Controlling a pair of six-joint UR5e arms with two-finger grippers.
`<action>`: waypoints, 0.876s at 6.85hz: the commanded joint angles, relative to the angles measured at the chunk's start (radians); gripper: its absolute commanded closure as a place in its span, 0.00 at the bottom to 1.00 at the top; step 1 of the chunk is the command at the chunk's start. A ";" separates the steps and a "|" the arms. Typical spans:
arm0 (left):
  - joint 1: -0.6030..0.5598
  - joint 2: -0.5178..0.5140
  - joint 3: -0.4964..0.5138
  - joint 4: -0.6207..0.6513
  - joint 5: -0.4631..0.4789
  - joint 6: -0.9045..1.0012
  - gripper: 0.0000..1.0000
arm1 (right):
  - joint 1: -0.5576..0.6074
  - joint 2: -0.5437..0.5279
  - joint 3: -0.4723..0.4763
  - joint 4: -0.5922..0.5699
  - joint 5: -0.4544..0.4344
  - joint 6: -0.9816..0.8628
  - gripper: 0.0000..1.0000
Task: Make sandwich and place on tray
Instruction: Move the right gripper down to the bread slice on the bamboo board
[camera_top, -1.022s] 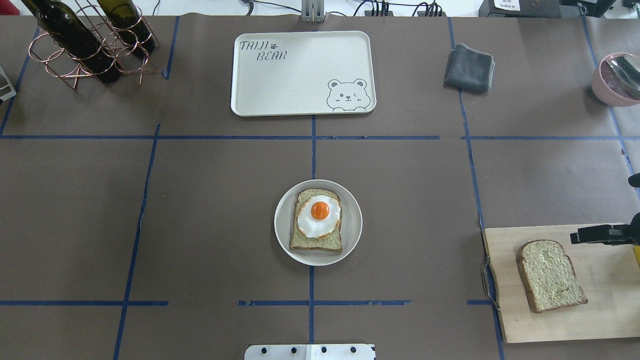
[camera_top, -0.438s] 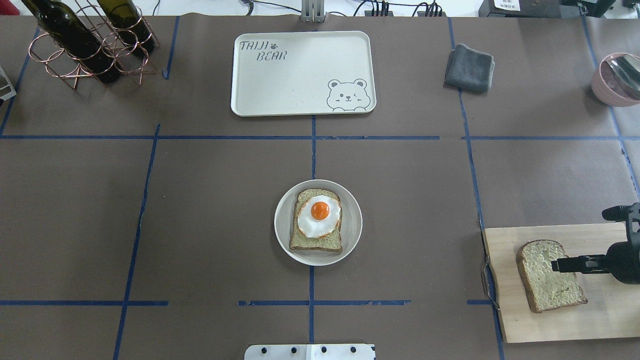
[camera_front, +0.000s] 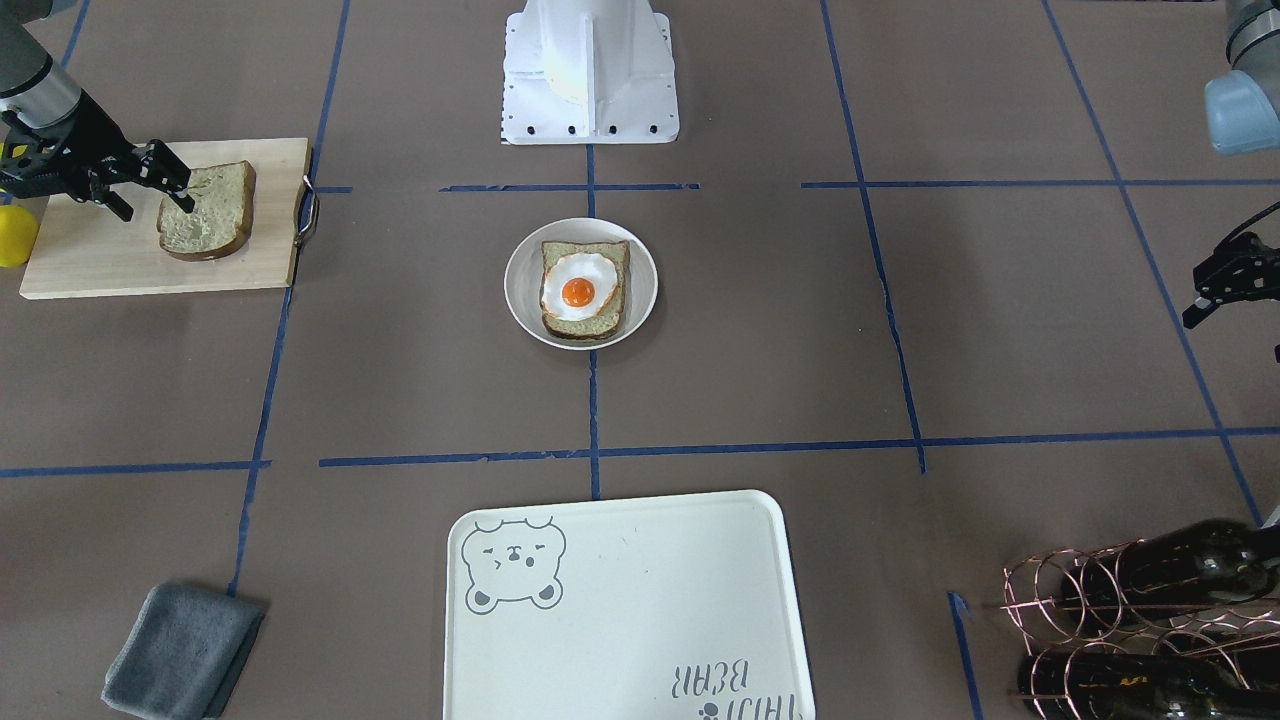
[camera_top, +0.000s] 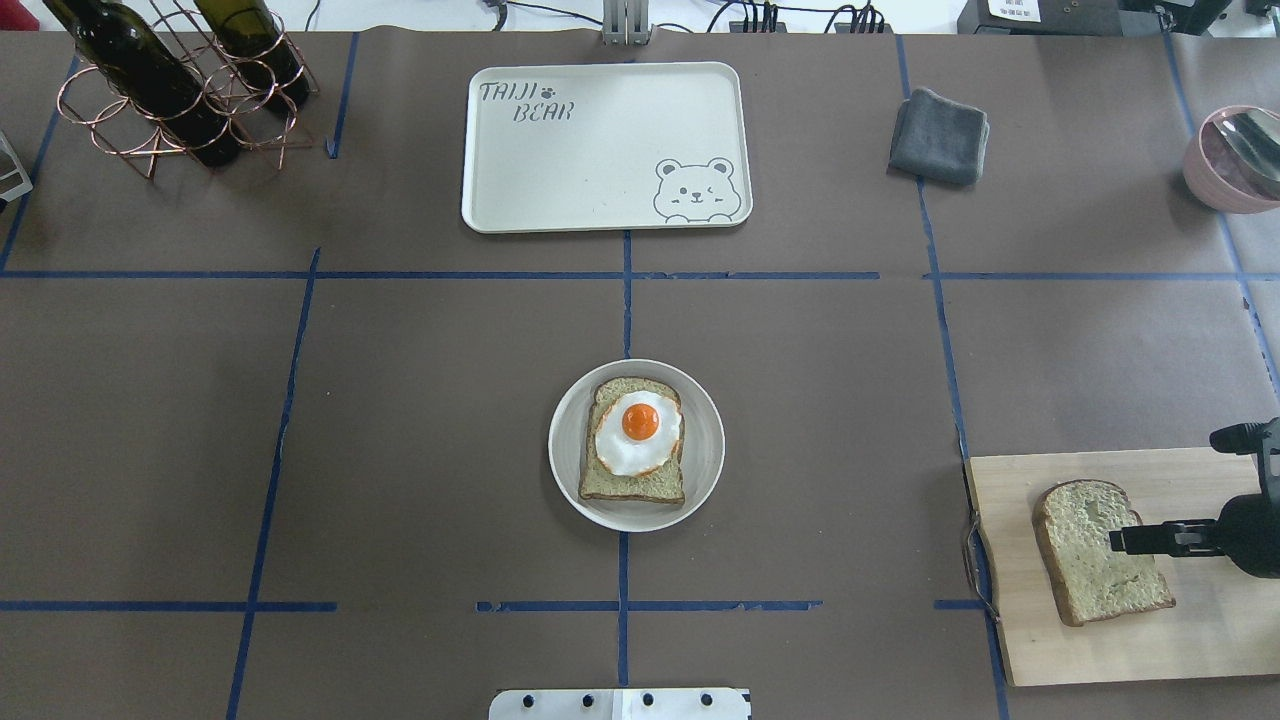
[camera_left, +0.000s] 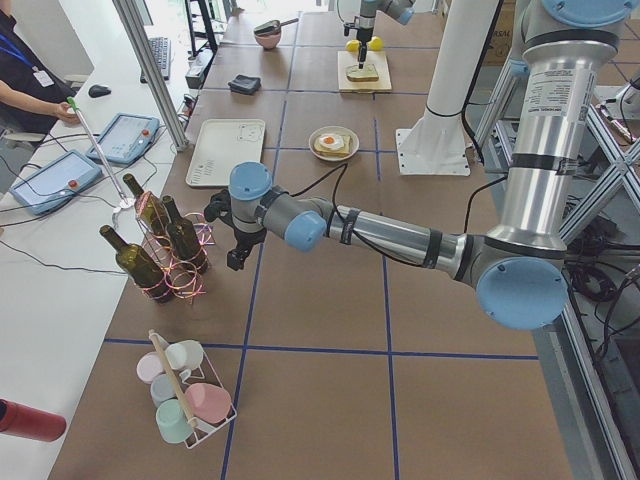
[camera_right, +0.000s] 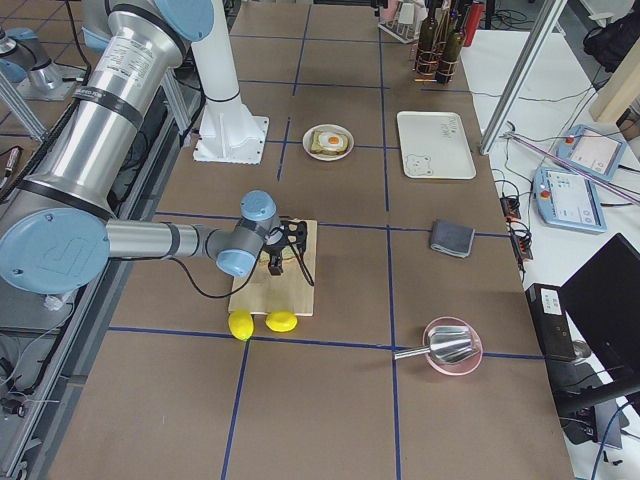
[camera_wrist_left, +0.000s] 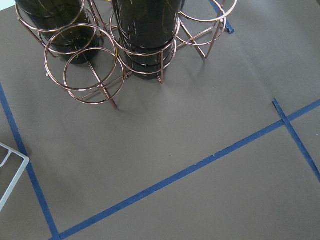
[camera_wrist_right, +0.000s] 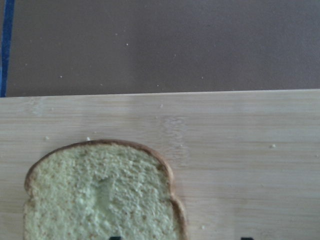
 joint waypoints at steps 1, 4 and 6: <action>0.000 0.001 0.003 -0.001 0.001 0.000 0.00 | 0.002 0.000 0.003 0.002 0.006 0.002 0.72; 0.000 0.001 0.006 -0.001 0.000 0.000 0.00 | 0.002 0.000 0.009 0.002 0.008 0.002 1.00; 0.000 0.001 0.008 -0.001 0.000 -0.006 0.00 | 0.002 0.000 0.016 0.002 0.009 0.000 1.00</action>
